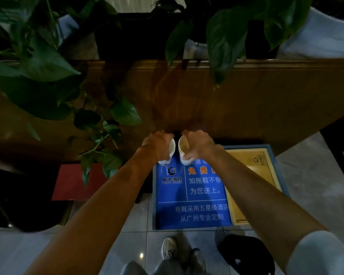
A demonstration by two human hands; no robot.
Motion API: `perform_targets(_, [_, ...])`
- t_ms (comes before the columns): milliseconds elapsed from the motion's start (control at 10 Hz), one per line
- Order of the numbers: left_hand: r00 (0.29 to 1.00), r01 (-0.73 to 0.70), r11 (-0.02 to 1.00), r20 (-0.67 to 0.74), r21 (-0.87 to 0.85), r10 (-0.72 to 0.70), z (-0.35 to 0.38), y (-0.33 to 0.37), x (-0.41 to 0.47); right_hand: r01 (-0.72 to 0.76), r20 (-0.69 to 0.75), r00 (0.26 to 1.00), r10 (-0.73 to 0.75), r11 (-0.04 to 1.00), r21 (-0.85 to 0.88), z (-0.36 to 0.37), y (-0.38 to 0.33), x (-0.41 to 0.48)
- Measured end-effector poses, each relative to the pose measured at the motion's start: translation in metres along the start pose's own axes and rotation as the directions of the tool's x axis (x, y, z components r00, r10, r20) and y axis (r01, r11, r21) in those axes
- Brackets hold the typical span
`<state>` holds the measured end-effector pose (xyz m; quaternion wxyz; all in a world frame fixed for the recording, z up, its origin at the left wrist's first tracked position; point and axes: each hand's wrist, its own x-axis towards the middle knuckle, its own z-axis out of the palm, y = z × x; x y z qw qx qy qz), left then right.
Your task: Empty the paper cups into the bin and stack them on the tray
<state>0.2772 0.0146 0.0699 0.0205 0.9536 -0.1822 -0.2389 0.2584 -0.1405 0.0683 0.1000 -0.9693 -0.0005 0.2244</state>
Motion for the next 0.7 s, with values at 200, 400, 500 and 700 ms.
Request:
perform_targets(200, [0.994, 0.05, 0.998, -0.096, -0.033, -0.053, 0.007, 0.005, -0.021, -0.021, -0.018, 1.0, 0.022, 0.999, 0.038, 0.008, 0.01, -0.021])
perform_targets(400, [0.989, 0.079, 0.993, -0.119, -0.092, -0.09, 0.016, 0.017, -0.055, 0.029, -0.072, 0.997, -0.024, 0.997, 0.071, 0.011, 0.022, -0.057])
perform_targets(500, [0.988, 0.087, 0.992, -0.116, -0.096, -0.098, 0.03, 0.039, -0.084, 0.047, -0.12, 0.992, -0.038, 0.996, 0.081, 0.018, 0.035, -0.089])
perform_targets(700, [0.991, 0.067, 0.963, -0.095, -0.262, -0.095, 0.065, 0.069, -0.124, 0.09, -0.128, 0.989, -0.072, 0.986, 0.143, 0.044, 0.053, -0.132])
